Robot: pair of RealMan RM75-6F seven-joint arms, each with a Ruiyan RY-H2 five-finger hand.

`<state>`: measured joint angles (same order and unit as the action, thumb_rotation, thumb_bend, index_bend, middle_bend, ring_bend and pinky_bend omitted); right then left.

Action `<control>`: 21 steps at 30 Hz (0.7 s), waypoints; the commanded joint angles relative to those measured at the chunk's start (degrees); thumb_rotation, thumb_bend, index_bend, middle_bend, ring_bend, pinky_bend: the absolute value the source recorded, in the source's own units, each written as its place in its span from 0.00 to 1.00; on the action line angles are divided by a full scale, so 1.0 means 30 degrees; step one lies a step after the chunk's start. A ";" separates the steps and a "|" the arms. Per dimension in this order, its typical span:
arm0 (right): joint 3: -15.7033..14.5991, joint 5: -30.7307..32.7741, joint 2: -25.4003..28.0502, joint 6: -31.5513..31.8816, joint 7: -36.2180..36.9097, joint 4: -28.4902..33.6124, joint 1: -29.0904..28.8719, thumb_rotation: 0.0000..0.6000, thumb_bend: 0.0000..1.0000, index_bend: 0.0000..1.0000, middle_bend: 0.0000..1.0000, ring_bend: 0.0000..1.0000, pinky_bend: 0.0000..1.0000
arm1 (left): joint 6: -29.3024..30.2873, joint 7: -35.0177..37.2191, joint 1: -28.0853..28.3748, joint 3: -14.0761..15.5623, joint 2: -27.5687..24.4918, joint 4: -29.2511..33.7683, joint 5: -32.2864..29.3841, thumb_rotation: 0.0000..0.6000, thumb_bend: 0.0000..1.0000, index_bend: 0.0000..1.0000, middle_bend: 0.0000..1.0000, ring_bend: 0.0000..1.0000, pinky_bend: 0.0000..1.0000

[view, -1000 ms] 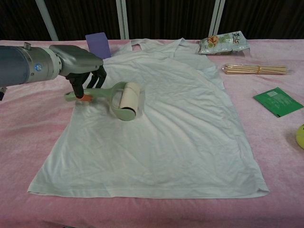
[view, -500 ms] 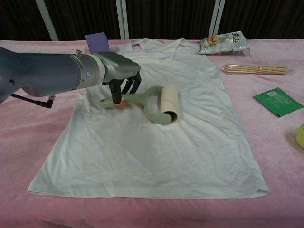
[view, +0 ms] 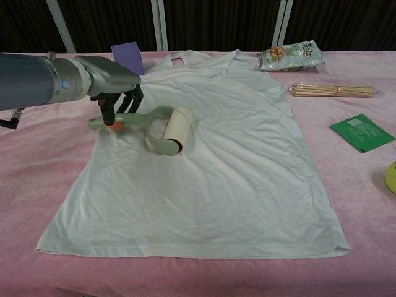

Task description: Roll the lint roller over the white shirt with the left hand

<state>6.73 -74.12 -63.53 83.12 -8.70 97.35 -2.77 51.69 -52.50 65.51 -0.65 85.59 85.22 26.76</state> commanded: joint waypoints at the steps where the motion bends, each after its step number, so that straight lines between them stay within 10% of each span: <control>1: 0.0012 0.0012 -0.0014 0.0017 -0.0027 0.0005 -0.0001 1.00 0.26 0.24 0.05 0.23 0.34 | -0.0056 0.0568 -0.0651 0.0653 -0.0892 0.0417 0.0593 1.00 0.59 0.65 0.64 0.49 0.67; 21: 0.0064 0.0124 -0.0019 0.0066 -0.0041 0.0003 0.0030 1.00 0.26 0.24 0.06 0.23 0.34 | 0.1304 0.6757 -0.4047 0.0699 -0.2281 -0.0889 0.7465 1.00 0.59 0.66 0.65 0.49 0.67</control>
<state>6.91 -73.76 -63.58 83.31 -8.82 97.36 -2.68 53.45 -35.57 55.70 2.07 79.60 83.69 46.31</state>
